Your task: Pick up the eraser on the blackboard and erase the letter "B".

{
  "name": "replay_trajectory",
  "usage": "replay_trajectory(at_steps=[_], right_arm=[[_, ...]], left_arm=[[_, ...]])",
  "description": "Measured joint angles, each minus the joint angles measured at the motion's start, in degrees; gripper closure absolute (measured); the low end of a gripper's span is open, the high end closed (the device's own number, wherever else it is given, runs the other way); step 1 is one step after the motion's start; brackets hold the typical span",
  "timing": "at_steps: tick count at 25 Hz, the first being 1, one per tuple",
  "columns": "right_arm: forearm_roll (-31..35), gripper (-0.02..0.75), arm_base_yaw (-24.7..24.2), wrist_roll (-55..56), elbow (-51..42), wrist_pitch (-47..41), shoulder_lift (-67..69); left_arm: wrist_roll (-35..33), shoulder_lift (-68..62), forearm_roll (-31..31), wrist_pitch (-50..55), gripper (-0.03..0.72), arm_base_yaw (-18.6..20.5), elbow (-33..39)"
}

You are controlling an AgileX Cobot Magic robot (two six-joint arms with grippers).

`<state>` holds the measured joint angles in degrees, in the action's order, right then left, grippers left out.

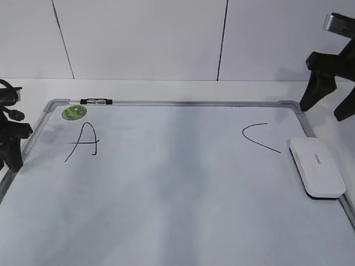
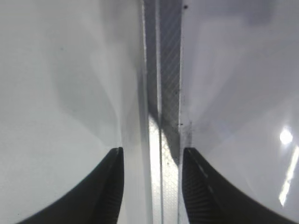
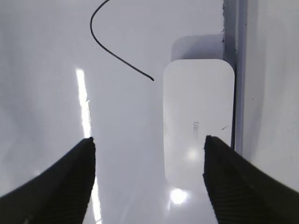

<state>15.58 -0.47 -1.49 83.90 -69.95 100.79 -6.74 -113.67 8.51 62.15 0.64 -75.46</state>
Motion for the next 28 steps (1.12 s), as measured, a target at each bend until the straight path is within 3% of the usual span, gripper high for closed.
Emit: replay_trajectory(at_steps=[7, 15, 20, 28], right_arm=[[0.39, 0.175, 0.0, 0.26, -1.72, -0.14, -4.89], [0.05, 0.175, 0.0, 0.26, -9.67, -0.26, -14.92], [-2.21, 0.175, 0.0, 0.15, -17.66, -0.36, -24.31], [-5.53, 0.176, 0.0, -0.32, -27.04, -0.7, -41.15]], left_arm=[[-0.02, 0.35, 0.0, 6.19, 0.37, 0.0, -7.89], [-0.12, 10.12, 0.16, 7.19, 0.387, 0.0, -8.37], [-0.12, 20.64, 0.88, 7.43, 0.388, 0.0, -4.28], [-0.12, 38.54, 1.06, 8.49, 0.388, 0.0, 7.9]])
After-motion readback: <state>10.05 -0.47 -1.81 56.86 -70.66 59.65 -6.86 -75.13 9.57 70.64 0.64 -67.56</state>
